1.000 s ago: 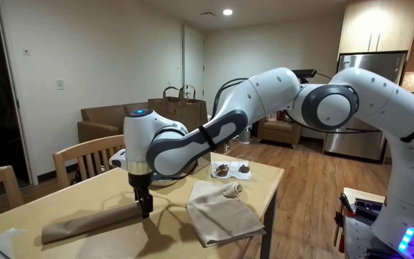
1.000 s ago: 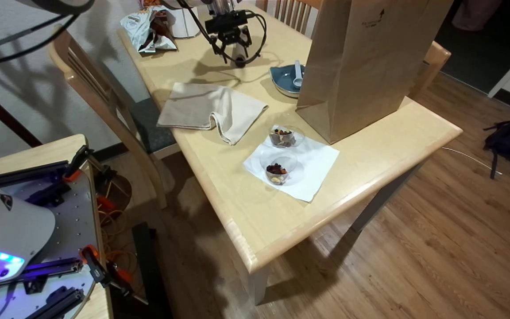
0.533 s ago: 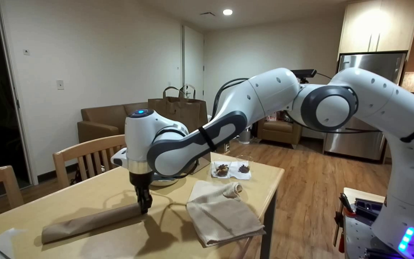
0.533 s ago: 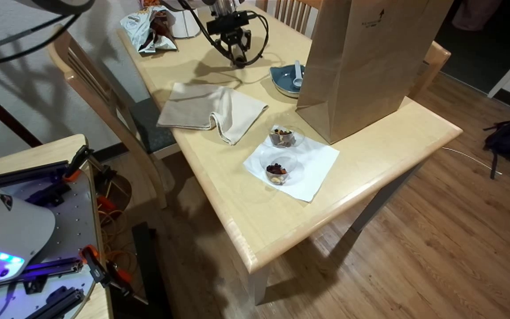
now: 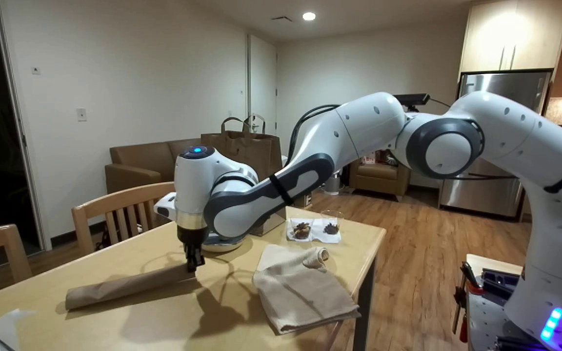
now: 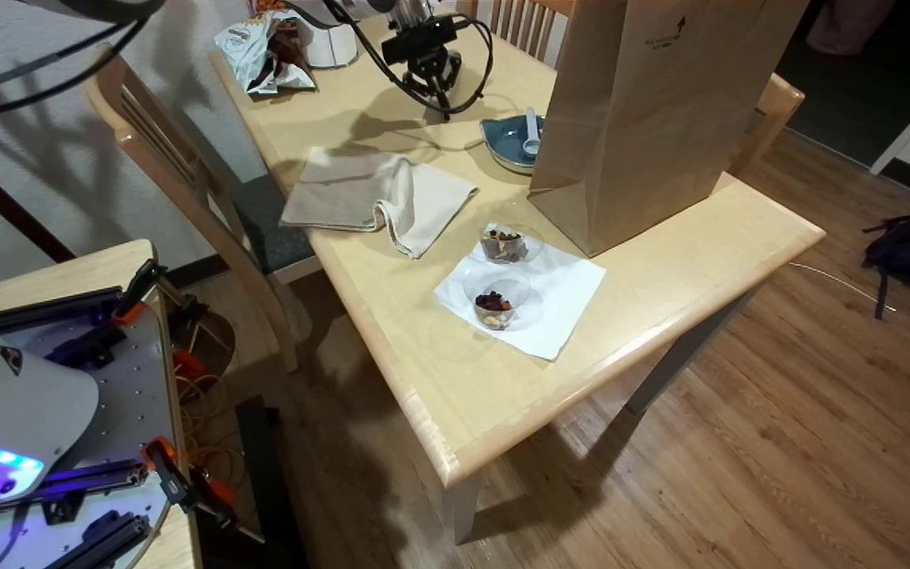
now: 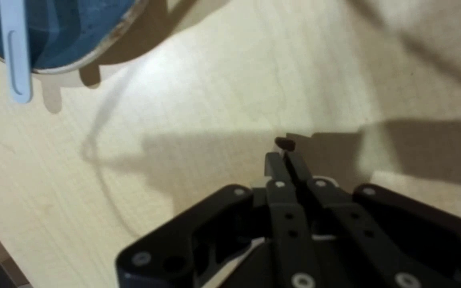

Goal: Place the paper towel core and place it in the paper bag

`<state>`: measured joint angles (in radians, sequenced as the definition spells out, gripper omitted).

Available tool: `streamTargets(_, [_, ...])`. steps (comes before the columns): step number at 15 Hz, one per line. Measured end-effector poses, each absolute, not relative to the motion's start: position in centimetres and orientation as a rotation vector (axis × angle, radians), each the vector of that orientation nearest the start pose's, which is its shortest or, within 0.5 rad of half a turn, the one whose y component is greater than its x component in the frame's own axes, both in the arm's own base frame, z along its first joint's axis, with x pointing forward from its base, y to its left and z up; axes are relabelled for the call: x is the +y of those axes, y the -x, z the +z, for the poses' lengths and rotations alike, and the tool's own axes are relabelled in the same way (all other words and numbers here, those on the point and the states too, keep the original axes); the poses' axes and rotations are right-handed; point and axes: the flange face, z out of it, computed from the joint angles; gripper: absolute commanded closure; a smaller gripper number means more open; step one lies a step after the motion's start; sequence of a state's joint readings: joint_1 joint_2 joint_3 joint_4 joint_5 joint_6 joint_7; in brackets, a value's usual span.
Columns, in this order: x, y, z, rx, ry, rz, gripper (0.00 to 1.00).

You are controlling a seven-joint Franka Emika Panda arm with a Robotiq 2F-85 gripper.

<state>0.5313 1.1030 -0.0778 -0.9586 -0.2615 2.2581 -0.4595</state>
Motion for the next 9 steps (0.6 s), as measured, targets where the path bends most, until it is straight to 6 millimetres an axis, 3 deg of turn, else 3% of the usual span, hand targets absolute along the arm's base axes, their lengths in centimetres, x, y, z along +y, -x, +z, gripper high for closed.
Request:
streamTargets(4, [35.8,-72.5,23.0,-1.933,2.981,-0.400,0.99])
streamTargets(9, [37.0,-72.4,28.5,-2.177,3.054,-0.507,0.99])
